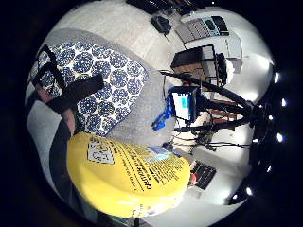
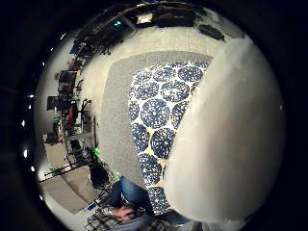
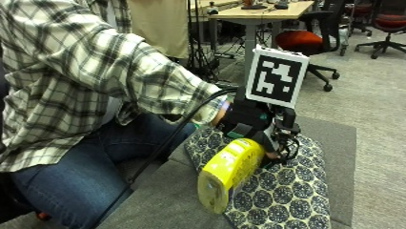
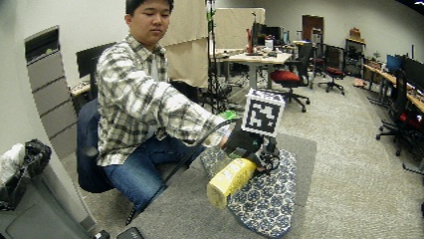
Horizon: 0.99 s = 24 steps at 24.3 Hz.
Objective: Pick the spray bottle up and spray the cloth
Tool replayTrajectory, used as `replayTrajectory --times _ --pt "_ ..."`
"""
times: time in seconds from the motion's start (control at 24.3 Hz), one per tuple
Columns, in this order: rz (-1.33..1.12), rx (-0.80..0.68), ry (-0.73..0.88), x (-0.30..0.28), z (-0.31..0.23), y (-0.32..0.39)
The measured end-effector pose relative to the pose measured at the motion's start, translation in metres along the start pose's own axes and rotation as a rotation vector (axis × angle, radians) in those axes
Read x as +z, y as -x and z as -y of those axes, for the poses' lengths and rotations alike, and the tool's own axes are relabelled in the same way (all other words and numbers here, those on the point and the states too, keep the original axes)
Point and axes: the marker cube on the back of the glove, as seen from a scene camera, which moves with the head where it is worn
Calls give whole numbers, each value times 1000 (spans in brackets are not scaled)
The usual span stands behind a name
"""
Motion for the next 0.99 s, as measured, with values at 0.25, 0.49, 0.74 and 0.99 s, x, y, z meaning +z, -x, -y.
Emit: replayTrajectory --times 0.25,0.49,0.74,0.99 --pt "-61 -12 18 4 -1 1" --pt "54 2 -9 -4 -2 3" --pt "303 18 -100 -22 -4 2" --pt "581 27 -210 -44 -9 2"
